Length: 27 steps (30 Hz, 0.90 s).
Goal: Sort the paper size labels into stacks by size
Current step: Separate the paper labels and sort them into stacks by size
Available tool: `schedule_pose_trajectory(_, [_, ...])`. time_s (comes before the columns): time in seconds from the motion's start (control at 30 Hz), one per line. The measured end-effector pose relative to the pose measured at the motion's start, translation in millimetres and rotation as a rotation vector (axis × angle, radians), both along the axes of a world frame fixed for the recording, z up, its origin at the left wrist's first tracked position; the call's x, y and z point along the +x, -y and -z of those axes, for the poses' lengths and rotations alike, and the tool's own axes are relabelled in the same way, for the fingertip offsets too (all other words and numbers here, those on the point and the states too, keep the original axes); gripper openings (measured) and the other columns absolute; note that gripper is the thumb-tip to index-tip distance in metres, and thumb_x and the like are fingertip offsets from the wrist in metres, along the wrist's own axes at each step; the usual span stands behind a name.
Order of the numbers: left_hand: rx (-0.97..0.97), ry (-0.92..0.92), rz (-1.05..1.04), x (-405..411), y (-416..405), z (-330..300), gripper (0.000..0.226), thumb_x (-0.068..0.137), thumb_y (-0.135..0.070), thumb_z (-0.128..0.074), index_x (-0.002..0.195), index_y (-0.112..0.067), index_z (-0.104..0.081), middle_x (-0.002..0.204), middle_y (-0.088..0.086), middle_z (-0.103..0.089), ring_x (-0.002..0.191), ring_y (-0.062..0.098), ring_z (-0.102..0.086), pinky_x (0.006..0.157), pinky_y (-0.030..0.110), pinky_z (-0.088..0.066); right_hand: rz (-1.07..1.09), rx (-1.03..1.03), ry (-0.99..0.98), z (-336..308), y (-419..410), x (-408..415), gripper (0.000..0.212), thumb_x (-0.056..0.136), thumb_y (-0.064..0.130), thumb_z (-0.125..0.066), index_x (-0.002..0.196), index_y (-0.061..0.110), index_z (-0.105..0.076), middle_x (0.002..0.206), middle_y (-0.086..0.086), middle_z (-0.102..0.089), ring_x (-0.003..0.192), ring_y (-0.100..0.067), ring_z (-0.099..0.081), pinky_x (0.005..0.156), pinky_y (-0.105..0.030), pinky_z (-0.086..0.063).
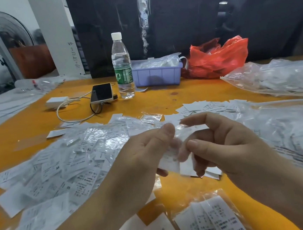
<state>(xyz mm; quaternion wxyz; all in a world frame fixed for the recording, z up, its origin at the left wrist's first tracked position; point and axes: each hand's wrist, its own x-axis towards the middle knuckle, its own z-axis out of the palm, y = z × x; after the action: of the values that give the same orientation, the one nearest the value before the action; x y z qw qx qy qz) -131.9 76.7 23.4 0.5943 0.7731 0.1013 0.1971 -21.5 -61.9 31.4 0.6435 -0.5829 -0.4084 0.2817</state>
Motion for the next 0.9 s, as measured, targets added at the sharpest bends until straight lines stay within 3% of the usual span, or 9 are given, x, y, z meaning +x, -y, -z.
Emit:
schedule_pose_trajectory(0.1, [0.07, 0.014, 0.0, 0.0, 0.7, 0.0, 0.039, 0.08, -0.057, -0.052, 0.078, -0.023, -0.072, 0.069, -0.008, -0.067, 0.063, 0.001, -0.061, 0.056, 0.014, -0.046, 0.022, -0.012, 0.053, 1.9, 0.8, -0.1, 0.031, 0.077, 0.013, -0.064, 0.107, 0.021, -0.061, 0.072, -0.01, -0.071, 0.057, -0.018, -0.058, 0.055, -0.024, -0.05])
schedule_pose_trajectory(0.2, [0.142, 0.013, -0.037, 1.9, 1.8, 2.3, 0.022, 0.082, -0.042, -0.058, 0.078, -0.026, -0.072, 0.074, -0.007, -0.071, 0.071, 0.009, -0.065, 0.065, 0.026, -0.047, 0.032, -0.009, 0.08, 3.8, 0.1, -0.3, 0.029, 0.076, 0.015, -0.065, 0.103, 0.026, -0.064, 0.07, -0.008, -0.071, 0.057, -0.016, -0.058, 0.056, -0.023, -0.05])
schedule_pose_trajectory(0.3, [0.164, 0.019, -0.086, 1.4, 1.5, 2.8, 0.021, 0.079, -0.044, -0.059, 0.079, -0.028, -0.072, 0.075, -0.003, -0.071, 0.072, 0.018, -0.064, 0.063, 0.025, -0.049, 0.051, -0.024, 0.122, 5.1, 0.5, 0.2, 0.024, 0.076, 0.019, -0.065, 0.096, 0.032, -0.066, 0.072, -0.007, -0.072, 0.058, -0.015, -0.059, 0.057, -0.024, -0.05])
schedule_pose_trajectory(0.4, [0.173, 0.031, -0.13, -0.5, -0.1, 1.3, 0.019, 0.078, -0.047, -0.061, 0.079, -0.032, -0.072, 0.072, -0.005, -0.069, 0.068, 0.011, -0.063, 0.058, 0.016, -0.046, 0.065, -0.024, 0.121, 4.1, 1.9, 1.5, 0.014, 0.076, 0.022, -0.065, 0.088, 0.026, -0.07, 0.072, -0.008, -0.072, 0.057, -0.015, -0.06, 0.057, -0.025, -0.051])
schedule_pose_trajectory(0.53, [0.189, 0.008, -0.155, -1.1, -1.5, 1.8, 0.027, 0.076, -0.06, -0.066, 0.081, -0.034, -0.07, 0.071, -0.006, -0.068, 0.064, 0.009, -0.063, 0.058, 0.018, -0.05, 0.052, -0.051, 0.145, 2.6, 1.3, 4.0, 0.017, 0.081, 0.029, -0.061, 0.08, 0.017, -0.073, 0.073, -0.007, -0.072, 0.058, -0.015, -0.06, 0.058, -0.025, -0.051])
schedule_pose_trajectory(0.73, [0.178, 0.007, -0.146, -1.0, -1.5, 2.0, 0.028, 0.068, -0.058, -0.065, 0.08, -0.033, -0.07, 0.068, -0.006, -0.067, 0.06, 0.007, -0.062, 0.058, 0.022, -0.051, -0.06, 0.001, -0.101, -0.3, 0.7, 7.2, 0.026, 0.084, 0.022, -0.055, 0.079, 0.006, -0.074, 0.071, -0.017, -0.07, 0.051, -0.018, -0.055, 0.046, -0.026, -0.047])
schedule_pose_trajectory(0.83, [0.158, 0.01, -0.122, -1.1, -1.5, 1.9, 0.026, 0.073, -0.057, -0.073, 0.079, -0.032, -0.07, 0.069, -0.002, -0.067, 0.064, 0.017, -0.064, 0.062, 0.035, -0.056, -0.075, -0.025, -0.208, -0.2, 0.2, 8.3, 0.016, 0.081, 0.006, -0.06, 0.089, -0.001, -0.072, 0.069, -0.019, -0.068, 0.043, -0.017, -0.05, 0.042, -0.026, -0.044])
schedule_pose_trajectory(0.9, [0.146, 0.023, -0.087, -1.0, 0.1, 1.1, 0.023, 0.072, -0.051, -0.069, 0.079, -0.03, -0.07, 0.071, 0.001, -0.068, 0.069, 0.023, -0.065, 0.067, 0.043, -0.057, -0.083, -0.062, -0.25, 1.2, -0.6, 8.9, 0.024, 0.077, 0.003, -0.065, 0.1, -0.001, -0.07, 0.069, -0.019, -0.068, 0.042, -0.016, -0.048, 0.042, -0.026, -0.044])
